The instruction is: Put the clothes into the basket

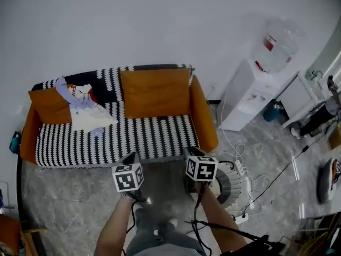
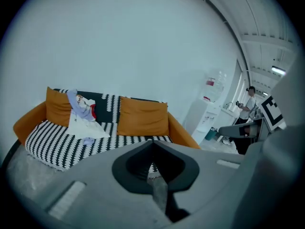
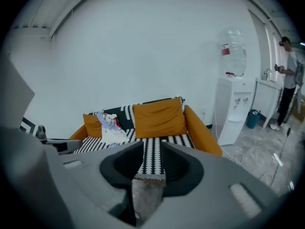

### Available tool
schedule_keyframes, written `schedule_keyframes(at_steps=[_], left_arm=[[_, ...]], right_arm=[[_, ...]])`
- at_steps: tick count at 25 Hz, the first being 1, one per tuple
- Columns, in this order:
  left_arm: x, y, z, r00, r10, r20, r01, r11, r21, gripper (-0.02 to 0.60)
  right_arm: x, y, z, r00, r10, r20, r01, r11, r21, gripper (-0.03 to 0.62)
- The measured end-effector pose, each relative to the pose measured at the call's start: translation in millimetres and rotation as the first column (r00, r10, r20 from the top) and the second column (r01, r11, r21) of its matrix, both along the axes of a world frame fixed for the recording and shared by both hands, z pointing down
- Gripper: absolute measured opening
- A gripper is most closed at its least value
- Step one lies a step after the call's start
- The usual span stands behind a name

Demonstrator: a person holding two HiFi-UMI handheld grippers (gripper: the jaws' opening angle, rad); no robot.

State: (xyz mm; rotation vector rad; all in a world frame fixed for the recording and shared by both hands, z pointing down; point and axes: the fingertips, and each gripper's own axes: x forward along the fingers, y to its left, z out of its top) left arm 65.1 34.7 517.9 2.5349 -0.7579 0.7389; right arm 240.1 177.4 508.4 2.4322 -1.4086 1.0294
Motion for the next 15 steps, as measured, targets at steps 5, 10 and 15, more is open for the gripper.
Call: schedule_keyframes(at_steps=[5,10,15], left_arm=[[-52.3,-79.9,-12.3,0.994,-0.100,-0.031,0.100,0.995,0.011,0.006],[-107.8,-157.7,-24.7,0.982,-0.178,-0.056,0.180,0.983,0.033,0.006],[-158.6,-216.4,-46.4,0.965,-0.252,-0.076,0.257,0.965,0.059,0.006]], right_arm=[[-34.4,-93.9,-23.4,0.996,-0.077,-0.038,0.078,0.997,0.021,0.123],[-72.6,-185.4,-52.9,0.988,-0.134,-0.082,0.140,0.987,0.075,0.123],[-109.5,-257.6,-74.9,0.973,-0.204,-0.107,0.214,0.973,0.091,0.121]])
